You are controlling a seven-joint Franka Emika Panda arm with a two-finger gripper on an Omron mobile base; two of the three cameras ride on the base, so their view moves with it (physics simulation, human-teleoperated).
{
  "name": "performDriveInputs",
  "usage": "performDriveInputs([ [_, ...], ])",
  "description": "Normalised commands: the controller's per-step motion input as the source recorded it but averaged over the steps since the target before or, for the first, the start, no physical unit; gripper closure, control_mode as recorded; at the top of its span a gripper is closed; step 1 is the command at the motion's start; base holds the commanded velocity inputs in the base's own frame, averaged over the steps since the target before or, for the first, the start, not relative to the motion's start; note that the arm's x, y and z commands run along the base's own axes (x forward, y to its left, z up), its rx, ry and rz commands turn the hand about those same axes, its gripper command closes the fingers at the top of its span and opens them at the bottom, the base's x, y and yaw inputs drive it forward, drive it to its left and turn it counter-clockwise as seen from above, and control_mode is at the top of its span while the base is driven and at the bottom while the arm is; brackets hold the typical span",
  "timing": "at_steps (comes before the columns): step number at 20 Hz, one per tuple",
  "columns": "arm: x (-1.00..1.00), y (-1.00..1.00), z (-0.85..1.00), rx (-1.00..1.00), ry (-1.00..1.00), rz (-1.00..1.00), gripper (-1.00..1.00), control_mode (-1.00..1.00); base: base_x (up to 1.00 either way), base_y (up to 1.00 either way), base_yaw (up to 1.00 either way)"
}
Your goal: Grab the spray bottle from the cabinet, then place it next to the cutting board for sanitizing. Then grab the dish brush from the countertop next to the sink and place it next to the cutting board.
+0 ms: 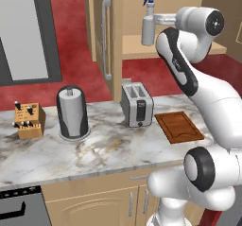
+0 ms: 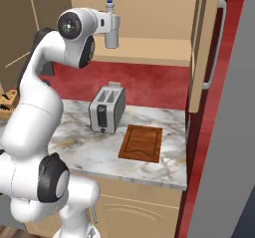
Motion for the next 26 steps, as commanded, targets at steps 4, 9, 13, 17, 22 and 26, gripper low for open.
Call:
performDriveInputs([
  [4, 0.40, 0.00, -0.06, 0.00, 0.00, 0.00, -1.00, -1.00, 0.00, 0.00, 0.00],
  [9, 0.46, 0.00, -0.06, 0.00, 0.00, 0.00, -1.00, -1.00, 0.00, 0.00, 0.00],
  [13, 0.48, 0.00, 0.00, 0.00, 0.00, 0.00, -1.00, -1.00, 0.00, 0.00, 0.00],
  [17, 0.44, 0.00, 0.00, 0.00, 0.00, 0.00, -1.00, -1.00, 0.00, 0.00, 0.00],
  [22, 0.20, 0.00, 0.00, 0.00, 0.00, 0.00, -1.00, -1.00, 0.00, 0.00, 0.00],
  [26, 0.28, 0.00, 0.00, 0.00, 0.03, 0.00, -1.00, -1.00, 0.00, 0.00, 0.00],
])
